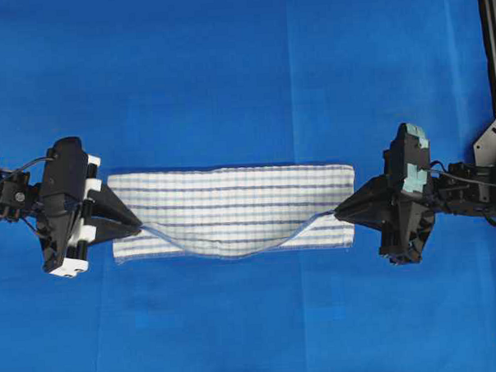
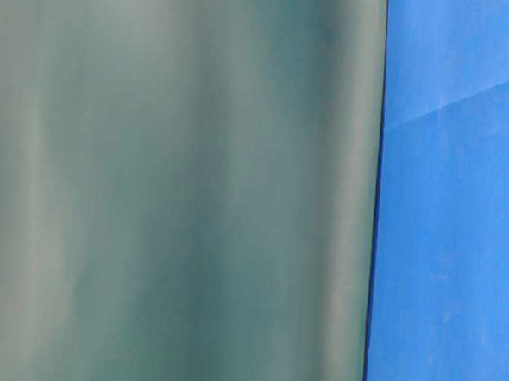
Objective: Fold the blue towel.
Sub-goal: 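Lift the top corners and fold them down toward the bottom edge, then open both grippers and release the folded edge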
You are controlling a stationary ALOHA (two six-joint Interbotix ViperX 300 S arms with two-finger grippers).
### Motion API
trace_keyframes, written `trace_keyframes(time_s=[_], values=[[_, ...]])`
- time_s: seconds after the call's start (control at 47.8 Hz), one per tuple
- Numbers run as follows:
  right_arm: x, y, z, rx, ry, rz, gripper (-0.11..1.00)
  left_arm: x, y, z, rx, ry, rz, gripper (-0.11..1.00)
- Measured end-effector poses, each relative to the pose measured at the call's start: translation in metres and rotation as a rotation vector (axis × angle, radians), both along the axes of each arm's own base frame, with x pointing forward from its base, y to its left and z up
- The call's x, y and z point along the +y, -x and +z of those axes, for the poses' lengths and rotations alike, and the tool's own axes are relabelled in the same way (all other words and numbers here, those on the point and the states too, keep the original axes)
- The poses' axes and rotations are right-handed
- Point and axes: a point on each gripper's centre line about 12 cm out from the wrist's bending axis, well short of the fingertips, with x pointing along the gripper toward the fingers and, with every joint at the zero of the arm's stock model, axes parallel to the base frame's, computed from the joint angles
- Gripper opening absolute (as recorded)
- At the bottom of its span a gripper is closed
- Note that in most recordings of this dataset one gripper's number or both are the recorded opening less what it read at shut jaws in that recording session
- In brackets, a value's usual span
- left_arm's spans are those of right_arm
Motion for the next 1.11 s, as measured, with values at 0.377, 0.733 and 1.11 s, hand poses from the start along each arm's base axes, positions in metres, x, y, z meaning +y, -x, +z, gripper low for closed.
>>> trace_keyframes(time_s=[0.377,0.733,1.11], values=[[0.003,0.002,0.000,0.019,-0.007,0.023,0.37,-0.007,0.008,-0.001,0.055,0.007,-0.020,0.82],[-0.009,0.000,0.027,-0.085,0.068,0.042,0.89,0.014,0.013,0.029,0.001,-0.032,0.015,0.82],[-0.066,0.007,0.032,-0.070,0.193,-0.073,0.89,0.060,0.012,0.032,0.005,-0.160,0.105,0.82]])
